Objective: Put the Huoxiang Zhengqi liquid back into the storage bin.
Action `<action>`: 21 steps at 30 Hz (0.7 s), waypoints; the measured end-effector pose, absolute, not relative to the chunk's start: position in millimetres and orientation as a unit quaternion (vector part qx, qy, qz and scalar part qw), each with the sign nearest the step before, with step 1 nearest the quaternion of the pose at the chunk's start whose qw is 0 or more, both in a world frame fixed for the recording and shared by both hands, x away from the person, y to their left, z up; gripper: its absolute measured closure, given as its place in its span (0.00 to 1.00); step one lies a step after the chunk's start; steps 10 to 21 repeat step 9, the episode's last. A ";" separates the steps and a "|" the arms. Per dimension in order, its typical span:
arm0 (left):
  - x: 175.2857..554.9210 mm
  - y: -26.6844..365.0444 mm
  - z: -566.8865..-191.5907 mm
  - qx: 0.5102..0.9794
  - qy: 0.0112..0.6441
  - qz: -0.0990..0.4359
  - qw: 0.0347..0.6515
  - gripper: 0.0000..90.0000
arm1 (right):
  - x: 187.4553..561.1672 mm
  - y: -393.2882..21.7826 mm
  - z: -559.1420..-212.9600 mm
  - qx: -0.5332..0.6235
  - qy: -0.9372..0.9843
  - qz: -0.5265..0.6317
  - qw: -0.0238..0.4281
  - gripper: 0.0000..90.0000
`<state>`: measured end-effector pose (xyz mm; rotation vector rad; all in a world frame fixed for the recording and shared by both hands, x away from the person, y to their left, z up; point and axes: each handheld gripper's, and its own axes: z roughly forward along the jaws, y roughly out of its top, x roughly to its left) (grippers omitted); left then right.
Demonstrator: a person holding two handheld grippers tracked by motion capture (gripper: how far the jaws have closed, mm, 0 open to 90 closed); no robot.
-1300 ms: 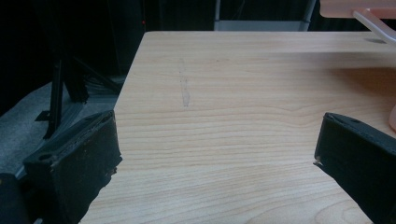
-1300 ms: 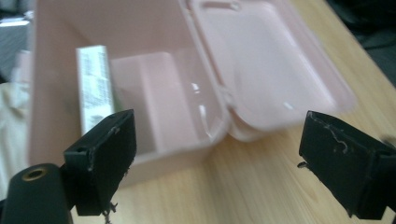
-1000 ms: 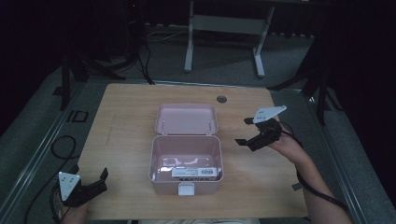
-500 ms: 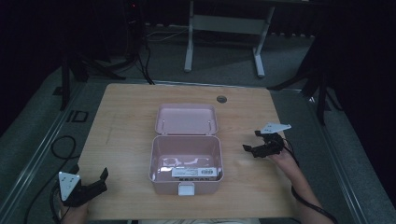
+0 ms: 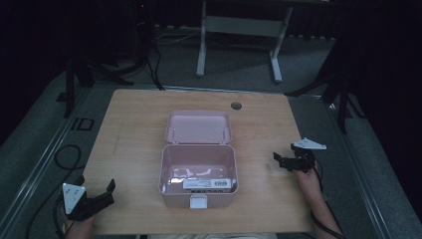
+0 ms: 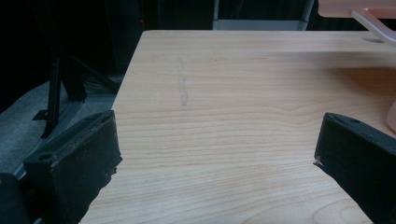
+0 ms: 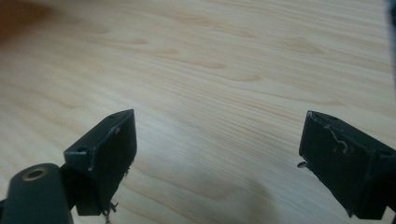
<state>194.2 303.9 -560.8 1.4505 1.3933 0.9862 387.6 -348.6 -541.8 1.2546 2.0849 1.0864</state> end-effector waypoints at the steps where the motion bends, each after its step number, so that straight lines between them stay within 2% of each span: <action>1: 194.2 303.9 -560.7 0.583 0.560 0.396 0.435 0.00 | 386.4 -351.4 -541.9 0.467 0.751 0.402 0.236 0.14; 8: 194.1 304.0 -560.7 0.583 0.560 0.396 0.436 0.00 | 383.8 -360.2 -544.2 0.503 0.724 0.407 0.239 0.15; 21: 194.1 304.0 -560.7 0.583 0.559 0.396 0.436 0.00 | 384.0 -360.8 -544.4 0.504 0.723 0.407 0.241 0.15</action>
